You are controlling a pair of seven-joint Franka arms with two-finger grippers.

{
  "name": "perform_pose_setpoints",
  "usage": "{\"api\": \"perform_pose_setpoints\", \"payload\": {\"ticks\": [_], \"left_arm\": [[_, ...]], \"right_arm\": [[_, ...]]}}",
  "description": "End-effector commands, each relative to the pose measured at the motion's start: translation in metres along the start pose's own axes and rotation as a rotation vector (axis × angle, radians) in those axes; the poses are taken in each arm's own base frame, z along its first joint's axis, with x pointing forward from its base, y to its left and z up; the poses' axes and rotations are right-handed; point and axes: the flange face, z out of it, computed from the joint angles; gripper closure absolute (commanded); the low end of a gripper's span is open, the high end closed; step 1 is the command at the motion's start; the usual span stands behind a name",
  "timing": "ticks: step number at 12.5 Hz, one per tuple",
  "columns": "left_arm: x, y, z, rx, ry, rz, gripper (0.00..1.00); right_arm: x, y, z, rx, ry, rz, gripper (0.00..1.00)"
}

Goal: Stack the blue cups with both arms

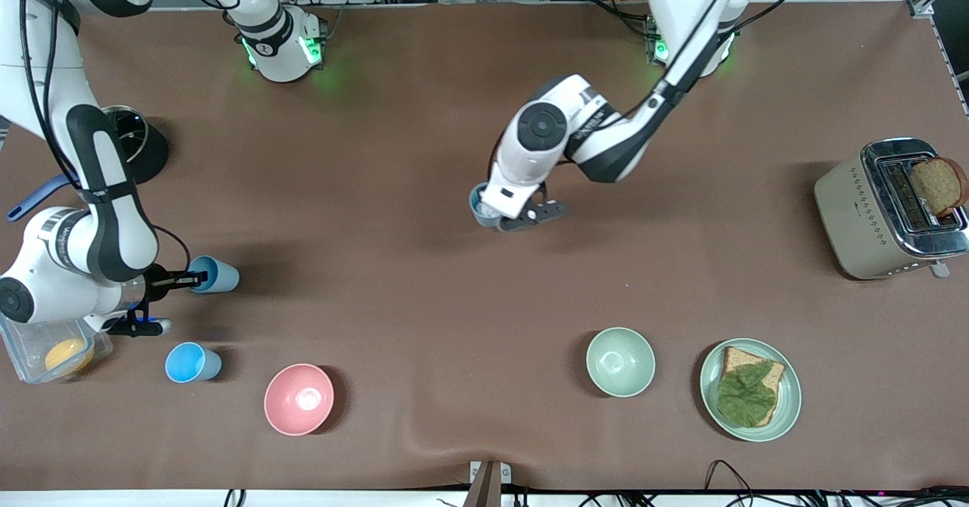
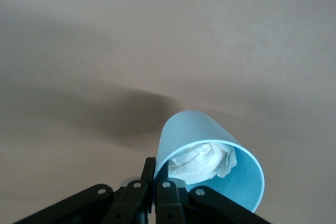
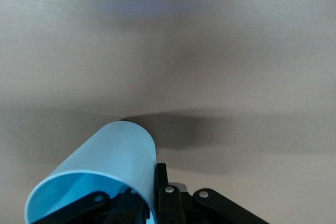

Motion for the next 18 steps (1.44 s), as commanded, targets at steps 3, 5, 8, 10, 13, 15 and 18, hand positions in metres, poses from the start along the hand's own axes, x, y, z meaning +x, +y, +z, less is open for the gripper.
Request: {"api": "perform_pose_setpoints", "payload": {"ticks": [3,5,8,10,13,15,18], "left_arm": [[-0.034,0.024,0.039,-0.03,-0.005,0.004,1.0],[-0.052,0.03,0.058,-0.029,-0.014,0.013,1.0],[-0.082,0.038,0.077,0.004,0.039,-0.003,1.0],[-0.084,0.037,0.081,0.025,0.104,0.04,0.01],[-0.082,0.039,0.036,0.038,0.153,0.03,0.0],[-0.092,0.039,-0.037,0.04,0.214,0.018,0.0],[-0.079,0.018,-0.146,0.016,0.295,-0.014,0.0]], "right_arm": [[-0.016,-0.046,-0.036,-0.025,-0.031,0.066,1.0],[-0.024,-0.079,-0.05,-0.018,-0.05,0.14,1.0],[-0.057,-0.154,-0.087,-0.005,-0.11,0.281,1.0],[-0.087,-0.189,-0.128,0.102,-0.127,0.304,1.0],[-0.167,-0.247,-0.222,0.083,-0.031,0.205,1.0],[-0.177,-0.27,-0.218,0.067,-0.059,0.169,1.0],[-0.182,-0.331,-0.157,0.016,-0.085,0.196,1.0]]}}
